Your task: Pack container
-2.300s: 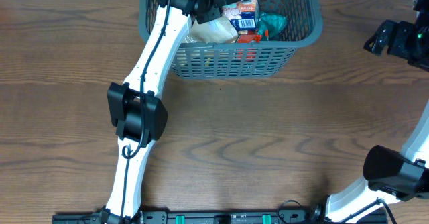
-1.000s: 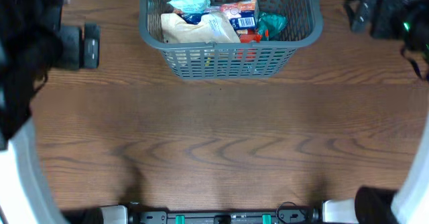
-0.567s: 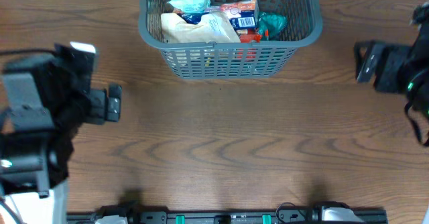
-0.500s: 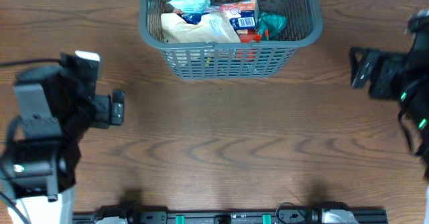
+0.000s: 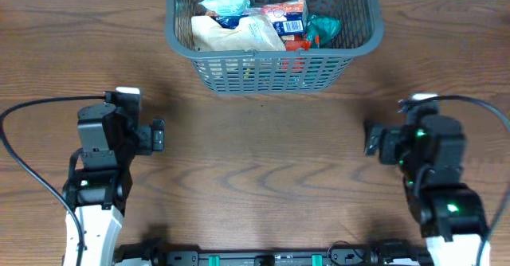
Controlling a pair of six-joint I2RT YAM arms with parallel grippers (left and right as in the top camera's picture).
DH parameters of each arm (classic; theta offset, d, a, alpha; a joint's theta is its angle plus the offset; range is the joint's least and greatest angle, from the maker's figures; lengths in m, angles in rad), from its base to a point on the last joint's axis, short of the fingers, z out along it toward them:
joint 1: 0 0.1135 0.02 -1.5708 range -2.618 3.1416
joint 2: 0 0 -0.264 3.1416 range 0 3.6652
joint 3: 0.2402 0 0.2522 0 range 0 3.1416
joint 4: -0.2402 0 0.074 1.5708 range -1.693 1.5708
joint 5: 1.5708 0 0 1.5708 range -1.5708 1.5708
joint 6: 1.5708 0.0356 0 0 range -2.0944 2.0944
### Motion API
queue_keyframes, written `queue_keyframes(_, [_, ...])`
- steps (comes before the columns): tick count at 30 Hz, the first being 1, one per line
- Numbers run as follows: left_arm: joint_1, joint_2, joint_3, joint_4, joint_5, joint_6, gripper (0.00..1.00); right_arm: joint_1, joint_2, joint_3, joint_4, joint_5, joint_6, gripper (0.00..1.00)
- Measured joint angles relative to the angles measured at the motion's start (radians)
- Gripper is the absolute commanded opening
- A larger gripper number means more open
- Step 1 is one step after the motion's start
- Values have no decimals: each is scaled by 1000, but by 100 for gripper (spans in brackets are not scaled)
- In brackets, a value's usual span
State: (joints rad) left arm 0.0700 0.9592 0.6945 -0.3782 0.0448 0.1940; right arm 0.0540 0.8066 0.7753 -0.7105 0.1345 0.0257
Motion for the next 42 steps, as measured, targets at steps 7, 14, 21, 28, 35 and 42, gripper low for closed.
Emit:
queue_keyframes(7, [21,3,-3,69,0,-41,98,15,4,-90,79,-11,7,99])
queue_keyframes(14, [21,3,-3,69,0,-42,99,15,4,-90,64,-13,8,99])
queue_keyframes(21, [21,3,-3,69,0,-42,99,15,4,-90,63,-14,8,99])
queue_keyframes(28, [21,3,-3,69,0,-42,99,15,4,-90,63,-14,8,99])
queue_keyframes(35, [21,3,-3,69,0,-42,99,16,-73,-90,48,-13,8,99])
queue_keyframes(42, [21,3,-3,68,0,-44,98,18,-356,-111,21,-62,3,99])
